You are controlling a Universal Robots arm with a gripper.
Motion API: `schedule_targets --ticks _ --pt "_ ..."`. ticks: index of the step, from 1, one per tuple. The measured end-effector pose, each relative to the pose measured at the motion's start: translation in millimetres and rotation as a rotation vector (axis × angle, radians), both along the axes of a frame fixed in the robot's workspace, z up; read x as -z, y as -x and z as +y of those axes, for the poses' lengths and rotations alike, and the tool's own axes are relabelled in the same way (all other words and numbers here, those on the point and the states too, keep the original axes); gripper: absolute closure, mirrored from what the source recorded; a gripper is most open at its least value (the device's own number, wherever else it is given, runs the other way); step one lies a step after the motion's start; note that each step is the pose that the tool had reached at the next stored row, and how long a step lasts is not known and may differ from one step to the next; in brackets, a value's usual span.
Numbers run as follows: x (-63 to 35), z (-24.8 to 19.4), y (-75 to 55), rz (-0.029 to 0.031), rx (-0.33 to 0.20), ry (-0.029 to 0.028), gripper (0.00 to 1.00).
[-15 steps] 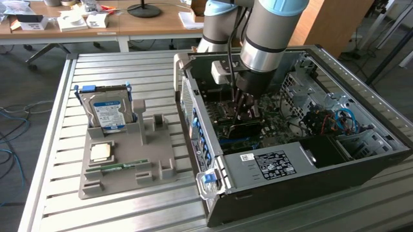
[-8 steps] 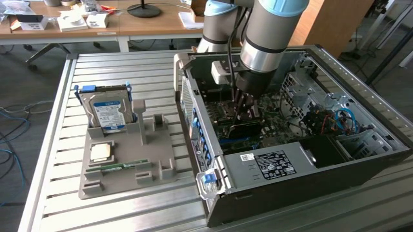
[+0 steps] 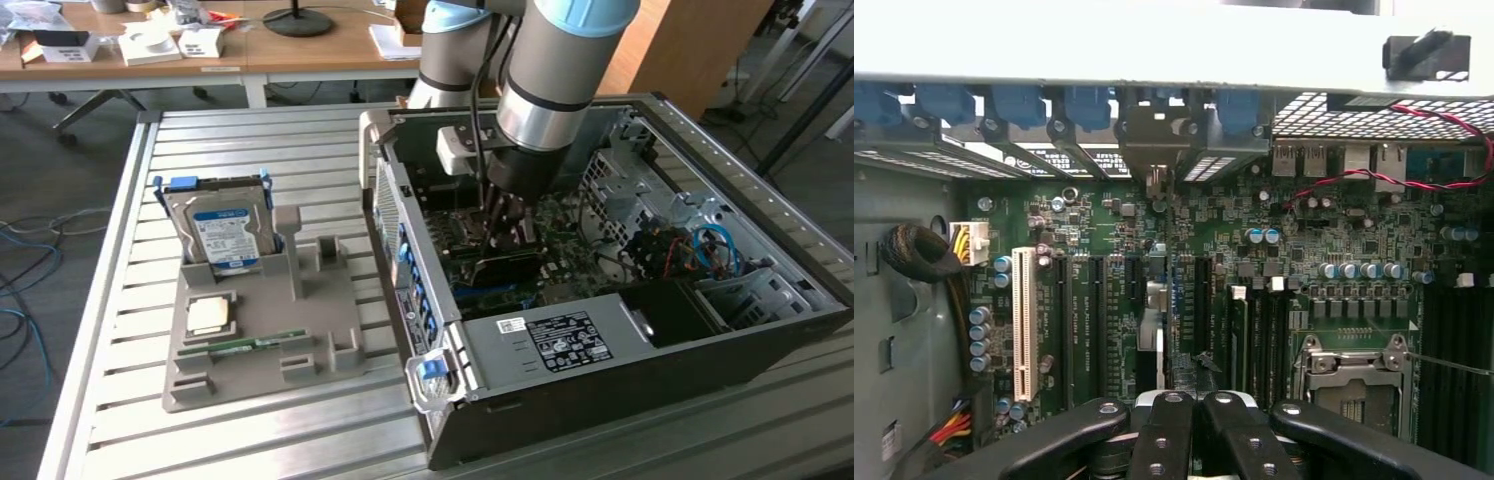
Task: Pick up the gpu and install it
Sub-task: 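Press down on the gpu until it lock into place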
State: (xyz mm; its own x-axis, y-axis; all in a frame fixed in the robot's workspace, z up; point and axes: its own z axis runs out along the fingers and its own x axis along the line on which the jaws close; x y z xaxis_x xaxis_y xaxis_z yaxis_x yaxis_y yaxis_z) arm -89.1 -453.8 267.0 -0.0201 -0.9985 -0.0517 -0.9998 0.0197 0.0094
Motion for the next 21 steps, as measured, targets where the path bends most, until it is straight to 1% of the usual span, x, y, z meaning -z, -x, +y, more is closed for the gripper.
schedule_targets --ticks 4,10,16,21 --pt "0.2 0.0 0.0 0.0000 0.000 -0.0012 0.89" --pt "1.3 0.0 0.0 0.0000 0.000 -0.0070 0.89" --pt "0.8 -0.1 0.1 0.0001 0.000 -0.0074 0.89" --pt "-3.7 -0.1 0.0 0.0000 0.000 -0.0075 0.89"
